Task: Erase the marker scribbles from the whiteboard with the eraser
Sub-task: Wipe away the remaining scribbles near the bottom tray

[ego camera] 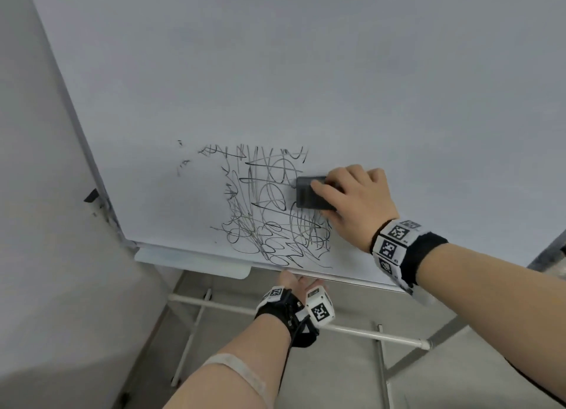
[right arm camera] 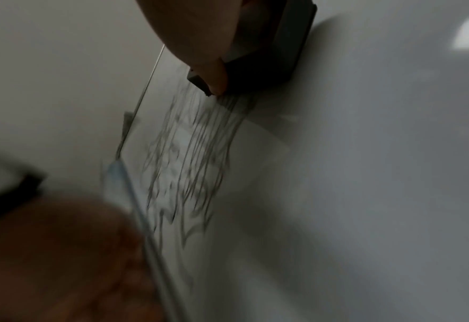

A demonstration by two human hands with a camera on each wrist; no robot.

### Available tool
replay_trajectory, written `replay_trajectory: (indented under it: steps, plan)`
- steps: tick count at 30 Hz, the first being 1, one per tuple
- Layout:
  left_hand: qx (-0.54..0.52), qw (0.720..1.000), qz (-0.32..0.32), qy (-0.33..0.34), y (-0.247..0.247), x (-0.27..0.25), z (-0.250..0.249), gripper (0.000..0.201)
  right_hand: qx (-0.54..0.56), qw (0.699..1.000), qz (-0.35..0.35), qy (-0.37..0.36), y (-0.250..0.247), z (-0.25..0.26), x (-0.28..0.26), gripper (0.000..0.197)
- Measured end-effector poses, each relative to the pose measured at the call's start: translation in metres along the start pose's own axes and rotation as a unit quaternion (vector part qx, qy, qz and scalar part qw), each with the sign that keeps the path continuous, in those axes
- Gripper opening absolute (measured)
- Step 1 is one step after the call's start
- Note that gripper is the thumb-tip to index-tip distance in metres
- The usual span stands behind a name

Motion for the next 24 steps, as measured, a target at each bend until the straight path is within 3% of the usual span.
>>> replay_trajectory:
  steps: [5,8,12,19,24]
  plan:
    - [-0.023,0.999,0.014,-0.018,0.001,0.006,0.003,0.046,0.002,0.992,0.122,-0.044,0.059,0.029,-0.08,0.051]
    - [-0.031,0.999,0.028,-0.023,0.001,0.006,0.005,0.044,-0.003,0.987,0.153,-0.042,0.073,0.034,-0.105,0.06]
    - [-0.034,0.999,0.015,-0.025,-0.003,0.008,0.0,0.054,0.0,0.996,0.09,-0.017,0.049,0.018,-0.075,0.055]
    - [-0.038,0.999,0.015,-0.035,-0.002,0.007,0.003,0.061,0.015,0.996,-0.07,0.054,-0.02,-0.03,0.046,0.051]
    - [-0.057,0.998,0.004,-0.027,-0.003,0.007,-0.003,0.059,0.027,0.996,-0.071,0.048,-0.004,-0.015,0.06,0.051]
Point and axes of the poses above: each hand's wrist, its own x-axis towards the middle knuckle, its own y-axis out of the palm, z = x × y, the point moved 5 cm from there along x, towards the middle knuckle, and after that the axes turned 9 degrees about -y, right-handed, at the moved point
